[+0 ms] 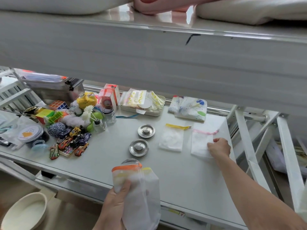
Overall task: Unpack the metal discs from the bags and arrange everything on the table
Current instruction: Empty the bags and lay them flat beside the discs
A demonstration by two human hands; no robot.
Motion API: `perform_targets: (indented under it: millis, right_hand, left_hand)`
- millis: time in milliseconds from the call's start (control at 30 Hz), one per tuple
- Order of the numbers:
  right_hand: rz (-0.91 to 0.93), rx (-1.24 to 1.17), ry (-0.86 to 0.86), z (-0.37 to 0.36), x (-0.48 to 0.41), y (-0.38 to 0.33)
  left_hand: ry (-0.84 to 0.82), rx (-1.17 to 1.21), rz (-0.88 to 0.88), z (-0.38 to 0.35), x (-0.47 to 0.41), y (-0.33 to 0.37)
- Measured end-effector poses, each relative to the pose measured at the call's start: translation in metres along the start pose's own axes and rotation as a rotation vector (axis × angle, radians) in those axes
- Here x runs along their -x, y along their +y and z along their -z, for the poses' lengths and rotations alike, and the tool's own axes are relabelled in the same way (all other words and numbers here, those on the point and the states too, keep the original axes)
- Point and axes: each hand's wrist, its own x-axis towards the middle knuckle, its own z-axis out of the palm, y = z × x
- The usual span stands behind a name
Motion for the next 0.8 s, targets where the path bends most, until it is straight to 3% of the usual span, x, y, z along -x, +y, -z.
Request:
perform_targets:
  millis: [167, 233, 367, 400, 467, 633, 800]
  right_hand:
    - [0.079, 0.138, 0.067, 0.017, 0.038, -0.009]
    - [0.17, 0.036, 0.021, 0.02, 0.082, -0.011]
    - [0.148, -0.412, -0.601, 0.016, 0.217, -0.011]
    - [0.148, -0.444, -0.684, 0.014, 0.246, -0.012]
    - [0.203, -0.391, -0.67, 0.007, 0.286, -0.009]
    - [0.48, -0.122, -0.328, 0.0, 0.326, -0.002]
    - [0.389, -0.204, -0.46, -0.011, 0.347, -0.008]
  left_hand:
    - [-0.003, -0.03, 0.019, 0.001, 0.006, 0.003]
    - [-0.021, -0.009, 0.026, 0.0, 0.01, 0.006]
    - [-0.073, -0.038, 0.032, -0.001, 0.018, 0.014]
    - [-0.091, -0.038, 0.032, 0.002, 0.017, 0.016]
    - [-0.068, -0.066, 0.045, 0.006, 0.016, 0.02]
    - [-0.007, -0.161, 0.052, 0.018, 0.018, 0.027]
    - [-0.07, -0.15, 0.113, 0.033, 0.027, 0.033]
